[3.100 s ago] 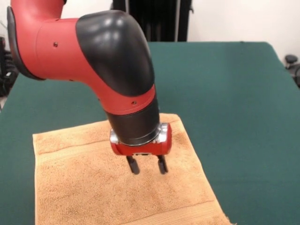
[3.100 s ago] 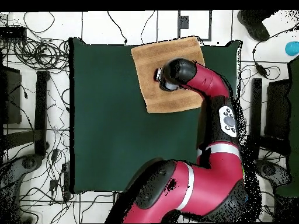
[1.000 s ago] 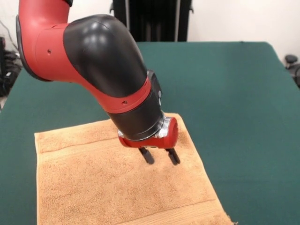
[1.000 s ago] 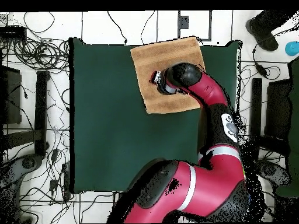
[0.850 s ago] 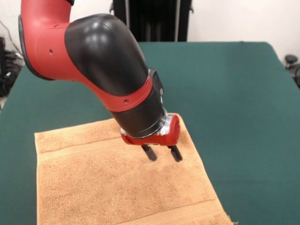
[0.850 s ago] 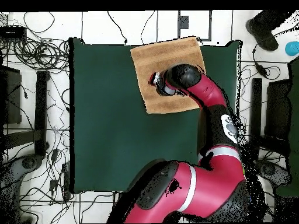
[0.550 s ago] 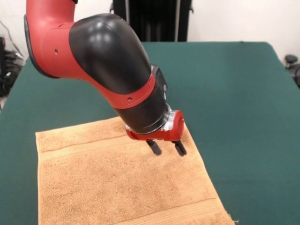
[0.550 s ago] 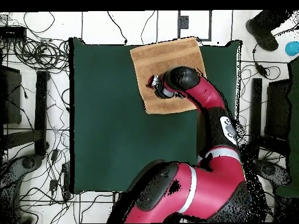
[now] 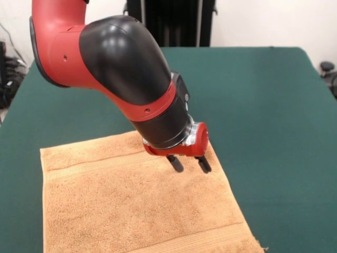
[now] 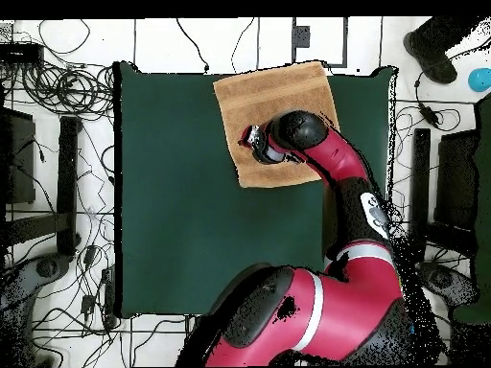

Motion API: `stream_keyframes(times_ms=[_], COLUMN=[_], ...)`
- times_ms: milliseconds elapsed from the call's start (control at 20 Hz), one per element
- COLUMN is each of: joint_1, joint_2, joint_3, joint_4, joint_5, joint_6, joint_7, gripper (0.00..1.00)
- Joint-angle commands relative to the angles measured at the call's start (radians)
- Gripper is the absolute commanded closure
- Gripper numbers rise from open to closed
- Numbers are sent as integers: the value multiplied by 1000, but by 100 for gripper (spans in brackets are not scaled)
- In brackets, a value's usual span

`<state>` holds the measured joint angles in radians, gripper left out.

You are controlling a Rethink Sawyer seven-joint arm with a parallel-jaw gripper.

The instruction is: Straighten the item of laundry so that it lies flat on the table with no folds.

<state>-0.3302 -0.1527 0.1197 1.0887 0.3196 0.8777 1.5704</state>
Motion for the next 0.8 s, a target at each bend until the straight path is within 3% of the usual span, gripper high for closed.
stream_keyframes(times_ms=[50,800], joint_1=[43,51], joint_2=[130,126], joint_3=[59,55], joint_4=[161,181], joint_5=[30,59], joint_6=[81,52], joint_7=[224,272], gripper=[0,0])
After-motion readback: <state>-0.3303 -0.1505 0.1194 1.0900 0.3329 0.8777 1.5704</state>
